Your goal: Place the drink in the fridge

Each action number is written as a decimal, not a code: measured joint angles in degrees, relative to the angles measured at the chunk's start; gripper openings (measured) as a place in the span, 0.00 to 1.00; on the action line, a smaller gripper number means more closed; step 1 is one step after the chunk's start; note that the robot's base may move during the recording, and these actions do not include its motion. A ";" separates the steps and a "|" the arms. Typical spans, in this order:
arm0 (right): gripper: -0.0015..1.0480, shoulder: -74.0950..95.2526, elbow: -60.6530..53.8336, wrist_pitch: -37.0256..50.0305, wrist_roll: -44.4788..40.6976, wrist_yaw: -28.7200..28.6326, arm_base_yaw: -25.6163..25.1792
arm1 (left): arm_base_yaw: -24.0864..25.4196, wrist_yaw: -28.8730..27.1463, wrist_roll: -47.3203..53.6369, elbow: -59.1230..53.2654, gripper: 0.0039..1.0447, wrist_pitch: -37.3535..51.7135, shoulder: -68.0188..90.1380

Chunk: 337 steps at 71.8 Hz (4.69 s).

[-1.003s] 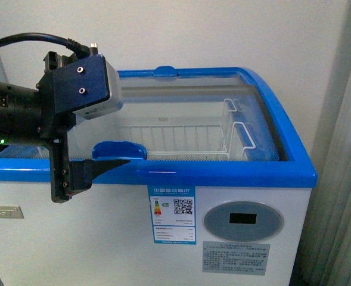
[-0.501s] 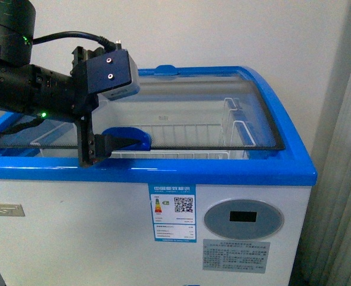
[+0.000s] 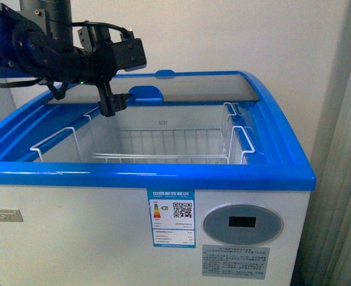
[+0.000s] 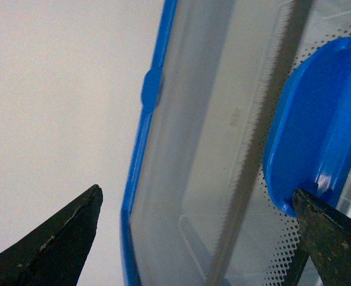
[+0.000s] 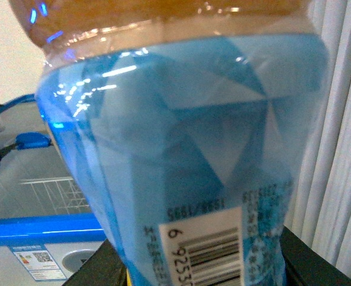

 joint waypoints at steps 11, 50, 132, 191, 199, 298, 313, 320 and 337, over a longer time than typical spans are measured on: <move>0.37 0.00 0.00 0.00 0.00 -0.02 0.00 | -0.70 -8.87 -6.29 -1.40 0.92 7.04 -1.11; 0.37 4.50 7.78 -17.99 -6.99 -11.63 -3.78 | 0.70 -21.51 -67.49 -62.55 0.65 26.21 -48.09; 0.37 98.55 78.66 -17.62 -69.92 -7.54 20.35 | 8.44 -14.34 -75.65 -112.54 0.02 34.95 -83.82; 0.93 91.17 70.93 -6.54 -52.39 -9.25 20.26 | 8.44 -14.34 -75.65 -119.19 0.02 16.92 -109.59; 0.93 78.03 59.41 -4.44 -40.46 -6.16 18.25 | 8.44 -14.34 -75.65 -119.19 0.02 13.55 -113.13; 0.03 -17.81 -27.52 7.15 -7.54 -9.94 -2.86 | 8.44 -14.36 -75.65 -119.19 0.02 -9.31 -135.75; 0.03 -19.26 -29.24 7.50 -7.54 -9.94 -2.86 | 8.44 -14.34 -75.65 -119.19 0.02 -9.31 -135.75; 0.03 -20.57 -30.36 7.74 -7.54 -9.97 -2.89 | 8.44 -14.34 -75.67 -119.19 0.02 -9.31 -135.75; 0.03 -21.75 -31.21 7.85 -7.56 -9.99 -2.89 | 8.44 -14.34 -75.65 -119.19 0.02 -9.31 -135.75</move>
